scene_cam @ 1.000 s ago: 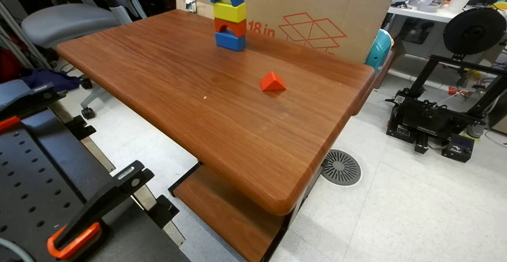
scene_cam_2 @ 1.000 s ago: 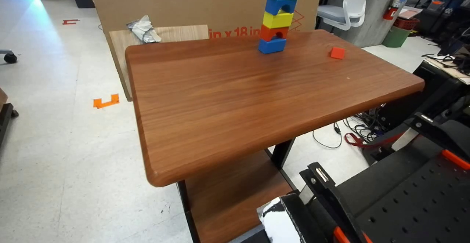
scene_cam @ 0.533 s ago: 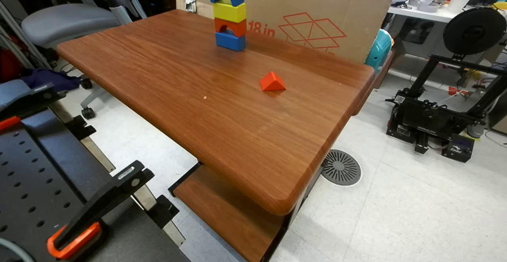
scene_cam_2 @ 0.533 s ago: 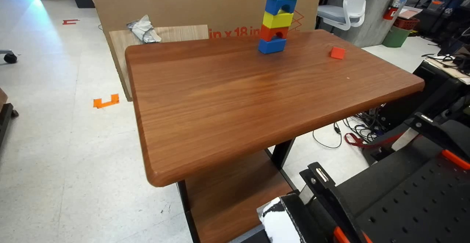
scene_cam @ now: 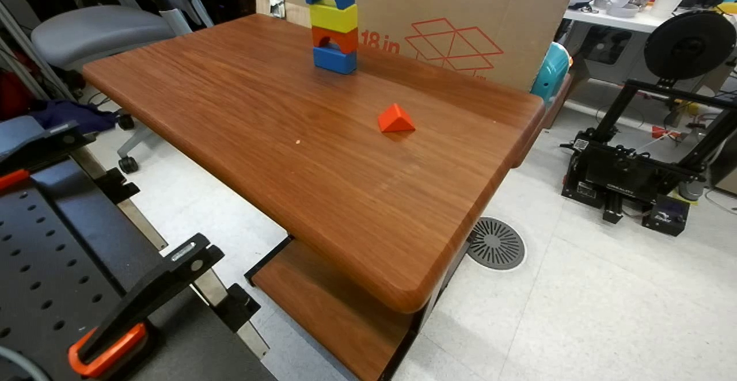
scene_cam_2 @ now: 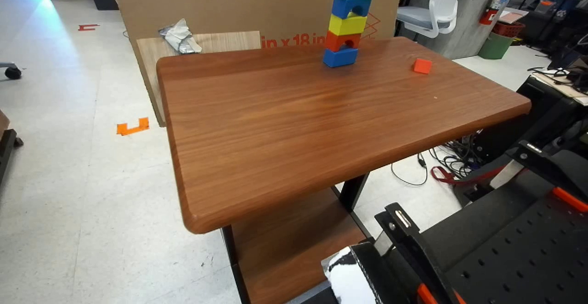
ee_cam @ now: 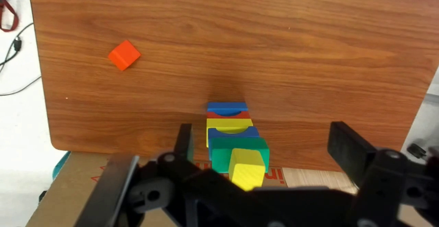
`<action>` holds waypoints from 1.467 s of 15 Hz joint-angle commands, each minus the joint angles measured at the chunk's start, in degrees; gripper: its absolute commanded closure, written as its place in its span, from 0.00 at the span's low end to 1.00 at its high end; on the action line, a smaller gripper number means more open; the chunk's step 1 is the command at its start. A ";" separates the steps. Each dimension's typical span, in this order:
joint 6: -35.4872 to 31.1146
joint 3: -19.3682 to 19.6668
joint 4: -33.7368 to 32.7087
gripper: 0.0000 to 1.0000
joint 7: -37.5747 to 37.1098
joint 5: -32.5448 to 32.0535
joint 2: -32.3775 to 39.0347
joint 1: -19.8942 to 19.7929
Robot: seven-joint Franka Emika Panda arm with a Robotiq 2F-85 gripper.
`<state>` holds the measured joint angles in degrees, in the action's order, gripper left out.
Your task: Put the yellow block on the table
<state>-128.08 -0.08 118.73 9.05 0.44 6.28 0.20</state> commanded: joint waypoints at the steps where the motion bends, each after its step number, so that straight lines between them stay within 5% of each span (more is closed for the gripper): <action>1: -0.79 -0.12 -4.64 0.00 -0.44 1.14 4.96 -0.56; 19: 0.21 -0.60 -16.61 0.00 -4.01 -0.10 17.14 -0.01; 20: 0.22 -0.67 -16.75 0.25 -4.03 -0.25 17.32 0.14; 22: 0.04 -0.72 -17.06 0.34 -4.13 -0.59 17.61 0.42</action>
<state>-128.32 -0.51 103.76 6.03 0.47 22.65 0.28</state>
